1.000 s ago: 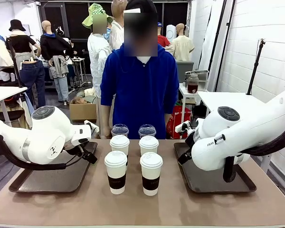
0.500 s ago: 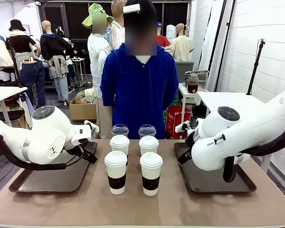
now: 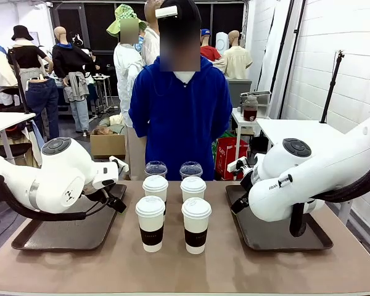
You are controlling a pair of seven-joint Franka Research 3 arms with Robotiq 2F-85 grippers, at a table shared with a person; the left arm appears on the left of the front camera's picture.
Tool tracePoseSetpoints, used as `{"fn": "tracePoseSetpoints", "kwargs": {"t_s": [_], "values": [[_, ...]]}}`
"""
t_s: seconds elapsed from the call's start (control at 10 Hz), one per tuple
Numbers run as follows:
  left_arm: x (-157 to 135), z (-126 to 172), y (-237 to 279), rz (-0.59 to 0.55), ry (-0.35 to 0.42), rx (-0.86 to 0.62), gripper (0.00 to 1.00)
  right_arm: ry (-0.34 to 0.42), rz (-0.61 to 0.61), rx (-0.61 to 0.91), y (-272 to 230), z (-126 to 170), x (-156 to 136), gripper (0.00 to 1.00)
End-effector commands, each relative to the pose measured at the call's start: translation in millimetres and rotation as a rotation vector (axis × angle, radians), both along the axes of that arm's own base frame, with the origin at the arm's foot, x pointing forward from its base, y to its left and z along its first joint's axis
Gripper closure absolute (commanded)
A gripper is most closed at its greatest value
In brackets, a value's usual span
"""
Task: Distribute the coffee onto the tray.
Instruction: Pick up one iced Americano and place it on the right Handle tray.
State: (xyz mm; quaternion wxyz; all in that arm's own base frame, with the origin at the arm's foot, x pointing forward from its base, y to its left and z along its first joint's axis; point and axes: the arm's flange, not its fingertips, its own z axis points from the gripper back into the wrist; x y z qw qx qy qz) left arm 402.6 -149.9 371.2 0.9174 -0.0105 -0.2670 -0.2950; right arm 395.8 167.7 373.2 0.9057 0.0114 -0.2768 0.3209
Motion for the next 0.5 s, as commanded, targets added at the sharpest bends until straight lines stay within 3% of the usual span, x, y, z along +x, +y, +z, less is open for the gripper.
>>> {"fn": "tracePoseSetpoints", "kwargs": {"t_s": [0.0,0.2,0.4], "values": [[0,0,0,0.000,0.000,0.000,0.00,0.000,0.000,0.000,0,0,0,0.00],[0,0,0,0.000,0.000,0.000,0.00,0.000,0.000,0.000,0,0,0,0.00],[11,56,-8,-0.001,-0.012,0.012,0.00,0.015,0.052,0.031,-8,2,-6,0.00]]}}
